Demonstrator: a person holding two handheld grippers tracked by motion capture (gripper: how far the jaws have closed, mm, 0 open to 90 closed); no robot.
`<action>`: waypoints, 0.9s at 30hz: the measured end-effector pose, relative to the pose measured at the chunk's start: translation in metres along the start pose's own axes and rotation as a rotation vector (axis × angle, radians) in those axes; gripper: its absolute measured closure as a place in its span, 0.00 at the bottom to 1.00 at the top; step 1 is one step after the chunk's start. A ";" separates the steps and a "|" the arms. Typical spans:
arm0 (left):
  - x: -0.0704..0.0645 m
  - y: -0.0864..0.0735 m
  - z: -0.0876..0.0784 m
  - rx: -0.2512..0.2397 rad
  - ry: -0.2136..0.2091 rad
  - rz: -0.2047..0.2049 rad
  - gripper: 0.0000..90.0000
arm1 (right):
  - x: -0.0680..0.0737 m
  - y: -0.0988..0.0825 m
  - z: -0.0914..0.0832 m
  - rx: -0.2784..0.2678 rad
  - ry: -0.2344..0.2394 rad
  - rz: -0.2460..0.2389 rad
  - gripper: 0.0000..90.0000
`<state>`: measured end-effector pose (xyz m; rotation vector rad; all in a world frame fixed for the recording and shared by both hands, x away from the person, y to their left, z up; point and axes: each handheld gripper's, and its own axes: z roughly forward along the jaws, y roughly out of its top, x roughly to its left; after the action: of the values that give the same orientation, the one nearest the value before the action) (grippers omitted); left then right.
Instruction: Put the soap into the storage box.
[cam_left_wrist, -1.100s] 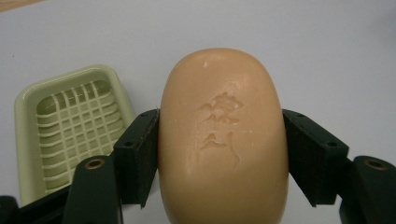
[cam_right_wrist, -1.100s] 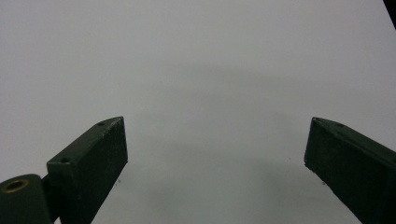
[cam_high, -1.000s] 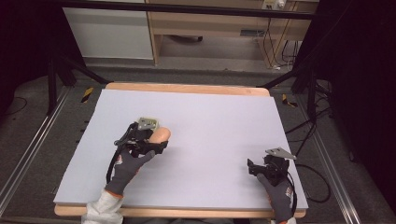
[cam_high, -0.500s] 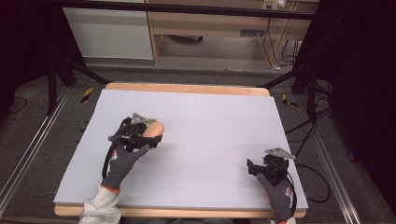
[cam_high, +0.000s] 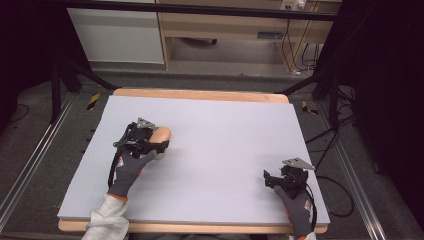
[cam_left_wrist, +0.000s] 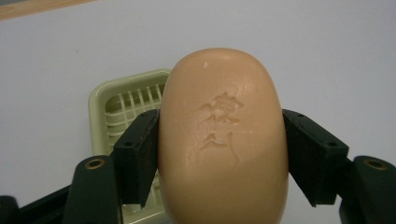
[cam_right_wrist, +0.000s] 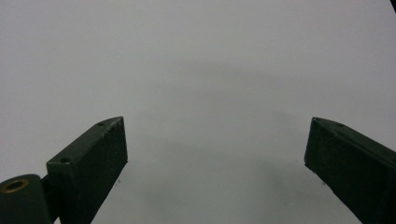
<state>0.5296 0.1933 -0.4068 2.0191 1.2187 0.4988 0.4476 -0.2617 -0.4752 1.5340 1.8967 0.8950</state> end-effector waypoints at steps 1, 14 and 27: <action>0.001 0.000 0.002 0.003 0.004 -0.001 0.35 | 0.000 0.000 0.000 0.000 0.000 -0.001 0.07; 0.014 -0.002 0.010 0.018 0.027 -0.024 0.35 | 0.000 0.000 0.001 0.001 -0.003 -0.002 0.07; 0.023 -0.002 0.020 0.031 0.041 -0.039 0.35 | 0.001 0.000 0.001 0.001 -0.005 -0.002 0.07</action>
<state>0.5521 0.2067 -0.4230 2.0166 1.2952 0.5072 0.4484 -0.2610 -0.4758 1.5335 1.8949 0.8889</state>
